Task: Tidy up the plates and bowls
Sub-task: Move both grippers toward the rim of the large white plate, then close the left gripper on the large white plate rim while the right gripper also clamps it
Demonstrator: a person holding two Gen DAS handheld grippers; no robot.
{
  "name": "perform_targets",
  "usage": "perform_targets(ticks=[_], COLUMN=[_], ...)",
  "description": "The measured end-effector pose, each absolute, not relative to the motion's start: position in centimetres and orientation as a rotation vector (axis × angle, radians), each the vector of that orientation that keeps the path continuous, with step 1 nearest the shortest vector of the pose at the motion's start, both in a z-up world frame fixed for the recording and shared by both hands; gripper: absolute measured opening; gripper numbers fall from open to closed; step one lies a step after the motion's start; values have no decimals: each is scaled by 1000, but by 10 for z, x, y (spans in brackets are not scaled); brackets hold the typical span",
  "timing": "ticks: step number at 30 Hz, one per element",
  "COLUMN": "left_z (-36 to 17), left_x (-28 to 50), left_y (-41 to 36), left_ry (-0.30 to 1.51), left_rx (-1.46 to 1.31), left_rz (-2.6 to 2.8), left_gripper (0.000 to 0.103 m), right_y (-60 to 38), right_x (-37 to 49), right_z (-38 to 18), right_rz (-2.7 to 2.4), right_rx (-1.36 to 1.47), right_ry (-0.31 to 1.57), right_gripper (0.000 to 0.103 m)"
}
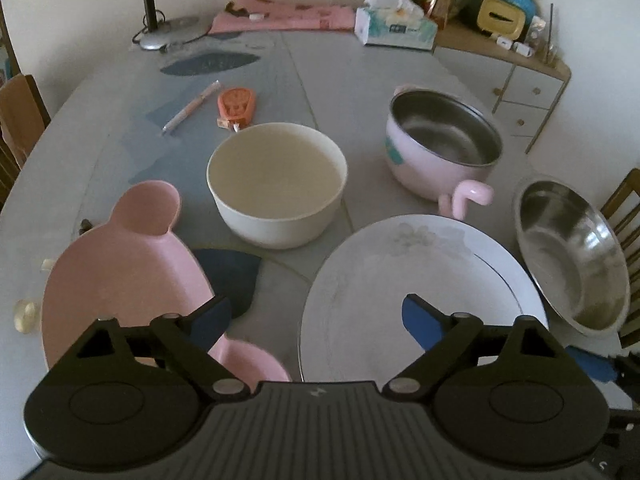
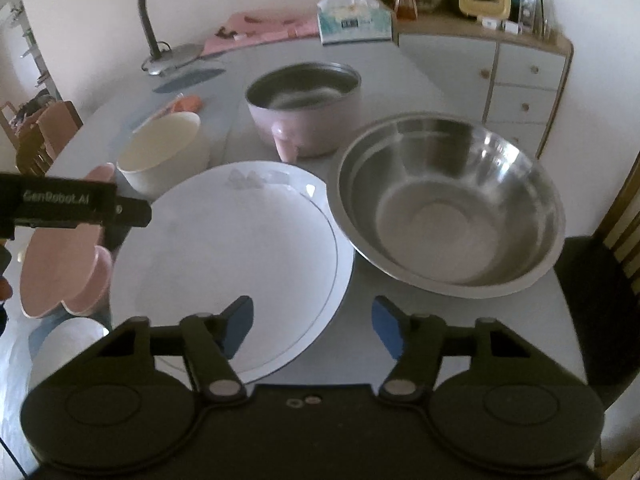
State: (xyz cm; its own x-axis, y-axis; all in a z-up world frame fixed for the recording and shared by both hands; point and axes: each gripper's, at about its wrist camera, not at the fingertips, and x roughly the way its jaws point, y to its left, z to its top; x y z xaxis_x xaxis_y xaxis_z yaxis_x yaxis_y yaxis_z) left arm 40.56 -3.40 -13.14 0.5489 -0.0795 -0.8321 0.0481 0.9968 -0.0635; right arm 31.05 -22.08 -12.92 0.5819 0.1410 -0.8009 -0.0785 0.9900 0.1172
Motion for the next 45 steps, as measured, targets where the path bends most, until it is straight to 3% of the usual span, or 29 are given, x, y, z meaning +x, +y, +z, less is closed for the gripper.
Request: perform_targets(ticks=[8,11,16,21,27,45], left_z=[-147,-150,-156,-162,-168,-163], left_x=[429,435,442,448,451,440], left_y=[-34,-34,-31,-25,-21,-22], left_ry=[1027,1051,1072,1107,1129,1115], left_rx=[-24,-33,-54,-99,-135,-111], left_rz=[-101,-115,-120,-130,-145,-126], left_gripper=[91,68,64,40,25,19], right_y=[-235,-238,-240,-243,-247,-254], right_x=[324,328,329,331,333,332], right_z=[-140,-142,-144,-146,-148,-148], right_rz=[108,111,126,132,118,127], right_rx=[155,196,231,266,299,362], right_ry=[994,1003,1010,1018,1024,1038], right_gripper=[46,40,33,22,13,10])
